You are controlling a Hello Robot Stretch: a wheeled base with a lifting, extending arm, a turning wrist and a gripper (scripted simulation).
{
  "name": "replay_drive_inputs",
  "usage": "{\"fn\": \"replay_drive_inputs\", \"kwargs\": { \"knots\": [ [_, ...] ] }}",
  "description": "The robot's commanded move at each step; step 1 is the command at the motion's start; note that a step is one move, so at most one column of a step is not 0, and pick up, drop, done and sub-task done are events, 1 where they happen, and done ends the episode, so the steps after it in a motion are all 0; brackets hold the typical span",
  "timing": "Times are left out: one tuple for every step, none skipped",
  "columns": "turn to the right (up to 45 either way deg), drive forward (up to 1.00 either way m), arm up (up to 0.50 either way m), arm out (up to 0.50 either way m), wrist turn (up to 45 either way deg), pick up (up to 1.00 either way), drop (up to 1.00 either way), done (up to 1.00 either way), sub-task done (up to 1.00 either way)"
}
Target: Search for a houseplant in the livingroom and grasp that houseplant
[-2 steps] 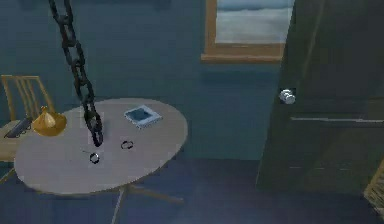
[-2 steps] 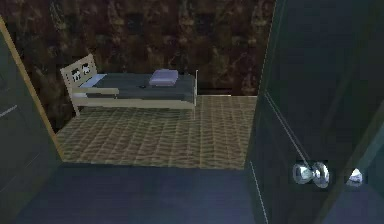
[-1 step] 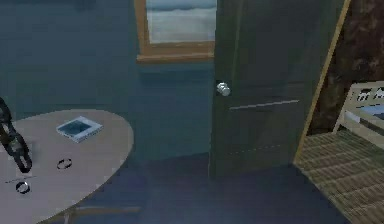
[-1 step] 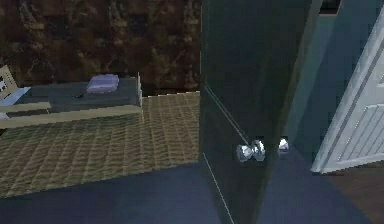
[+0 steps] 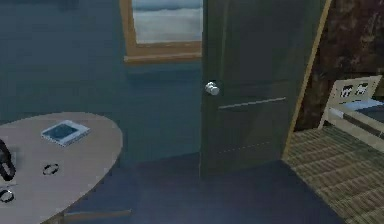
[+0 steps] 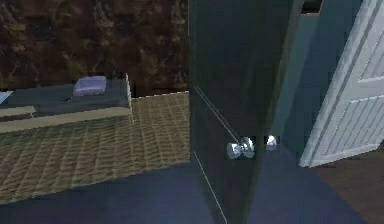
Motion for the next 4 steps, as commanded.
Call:
{"fn": "replay_drive_inputs", "kwargs": {
  "knots": [
    [0.0, 0.65, 0.0, 0.0, 0.0, 0.0, 0.0, 0.0, 0.0],
    [-45.0, 0.0, 0.0, 0.0, 0.0, 0.0, 0.0, 0.0, 0.0],
    [-45.0, 0.0, 0.0, 0.0, 0.0, 0.0, 0.0, 0.0, 0.0],
    [-45.0, 0.0, 0.0, 0.0, 0.0, 0.0, 0.0, 0.0, 0.0]
  ]
}}
